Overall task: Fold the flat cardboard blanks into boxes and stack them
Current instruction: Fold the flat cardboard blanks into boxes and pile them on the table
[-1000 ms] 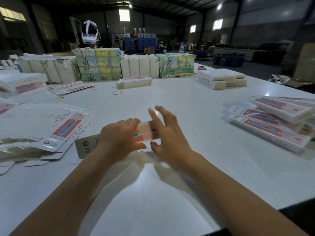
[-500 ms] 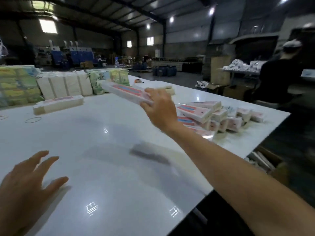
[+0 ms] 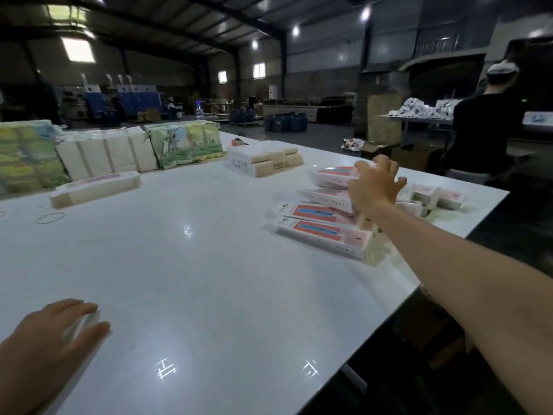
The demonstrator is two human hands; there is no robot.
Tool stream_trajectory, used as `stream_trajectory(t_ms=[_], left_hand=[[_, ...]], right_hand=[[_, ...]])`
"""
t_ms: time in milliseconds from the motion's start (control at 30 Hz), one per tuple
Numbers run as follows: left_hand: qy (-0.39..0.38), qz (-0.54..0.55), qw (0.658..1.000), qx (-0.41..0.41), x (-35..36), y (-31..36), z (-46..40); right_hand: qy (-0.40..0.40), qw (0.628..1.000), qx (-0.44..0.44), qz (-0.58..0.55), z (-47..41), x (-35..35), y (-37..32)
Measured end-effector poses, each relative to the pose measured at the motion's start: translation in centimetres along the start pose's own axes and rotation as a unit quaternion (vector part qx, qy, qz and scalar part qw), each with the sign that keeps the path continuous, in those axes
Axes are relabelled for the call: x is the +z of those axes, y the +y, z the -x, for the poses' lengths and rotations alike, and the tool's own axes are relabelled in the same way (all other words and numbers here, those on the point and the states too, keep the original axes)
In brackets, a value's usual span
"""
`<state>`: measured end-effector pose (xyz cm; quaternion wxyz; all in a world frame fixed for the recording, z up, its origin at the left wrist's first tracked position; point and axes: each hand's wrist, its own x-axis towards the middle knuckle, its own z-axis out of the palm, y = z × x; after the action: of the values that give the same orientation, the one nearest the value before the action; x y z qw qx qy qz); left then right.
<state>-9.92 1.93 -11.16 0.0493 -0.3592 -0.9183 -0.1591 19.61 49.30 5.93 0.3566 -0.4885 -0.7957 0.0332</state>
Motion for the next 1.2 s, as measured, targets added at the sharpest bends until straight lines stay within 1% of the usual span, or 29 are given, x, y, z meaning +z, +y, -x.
stream_trajectory(t_ms=[33,100,167,200,267,333,400,500,567,600,667,733,800,867,933,1000,1033,1067,1100,1167,1200], left_hand=[[0.005,0.018,1.000,-0.002,-1.0,1.9,0.4],[0.034,0.020,0.999,-0.030,-3.1,5.1,1.5],[0.056,0.017,0.998,-0.037,-4.2,7.2,2.1],[0.056,0.016,0.998,-0.038,-4.8,8.3,2.4],[0.044,0.020,0.998,-0.048,-5.4,9.4,2.9],[0.052,0.019,0.997,-0.050,-5.6,9.9,3.3],[0.064,0.027,0.997,-0.045,-5.7,10.2,3.5],[0.066,0.026,0.997,-0.042,-5.7,10.5,3.8],[0.076,0.023,0.996,-0.044,-5.7,10.6,3.9],[0.080,0.021,0.996,-0.043,-5.6,10.6,4.0],[0.076,0.017,0.996,-0.047,-5.6,10.8,4.2],[0.061,0.036,0.996,-0.056,-6.0,10.5,3.9],[0.049,0.080,0.992,-0.090,-7.7,9.2,3.1],[0.071,0.100,0.981,-0.153,-10.4,6.3,2.1],[0.092,0.033,0.963,-0.252,-13.4,2.4,1.6],[0.081,-0.068,0.922,-0.372,-15.4,-1.5,2.4],[0.063,-0.103,0.900,-0.419,-15.9,-3.2,3.1],[0.043,-0.127,0.884,-0.448,-16.2,-4.6,3.7],[0.026,-0.147,0.875,-0.460,-16.3,-5.7,4.1],[0.009,-0.161,0.871,-0.464,-16.4,-7.0,4.1],[0.006,-0.151,0.870,-0.469,-16.6,-7.3,3.9]], right_hand=[[0.005,1.000,-0.015,-0.019,0.3,-0.4,-1.1],[0.022,0.995,-0.071,-0.067,1.4,-1.3,-4.3],[0.029,0.981,-0.146,-0.125,3.9,-1.9,-8.6],[0.020,0.970,-0.183,-0.159,5.6,-2.1,-10.7],[-0.038,0.940,-0.252,-0.224,9.9,-1.7,-14.7],[-0.134,0.910,-0.304,-0.247,14.5,-0.3,-17.9],[-0.219,0.890,-0.338,-0.212,18.4,1.6,-19.9],[-0.316,0.870,-0.363,-0.107,22.4,4.4,-20.8],[-0.333,0.859,-0.387,-0.044,23.6,5.6,-20.6],[-0.328,0.859,-0.393,-0.036,23.8,5.9,-20.5],[-0.313,0.863,-0.394,-0.048,23.9,6.4,-20.3],[-0.306,0.865,-0.394,-0.056,23.9,6.8,-20.3],[-0.295,0.866,-0.400,-0.054,23.9,7.2,-20.3],[-0.286,0.867,-0.405,-0.052,23.9,7.6,-20.3],[-0.282,0.869,-0.403,-0.055,23.8,7.7,-20.3],[-0.277,0.873,-0.397,-0.059,23.9,7.6,-20.3],[-0.274,0.874,-0.396,-0.062,24.0,7.7,-20.4],[-0.271,0.875,-0.396,-0.064,24.0,7.7,-20.6],[-0.269,0.876,-0.395,-0.063,24.0,7.8,-20.7],[-0.265,0.878,-0.392,-0.065,24.1,7.8,-20.8],[-0.264,0.879,-0.390,-0.070,24.0,7.8,-20.8]])
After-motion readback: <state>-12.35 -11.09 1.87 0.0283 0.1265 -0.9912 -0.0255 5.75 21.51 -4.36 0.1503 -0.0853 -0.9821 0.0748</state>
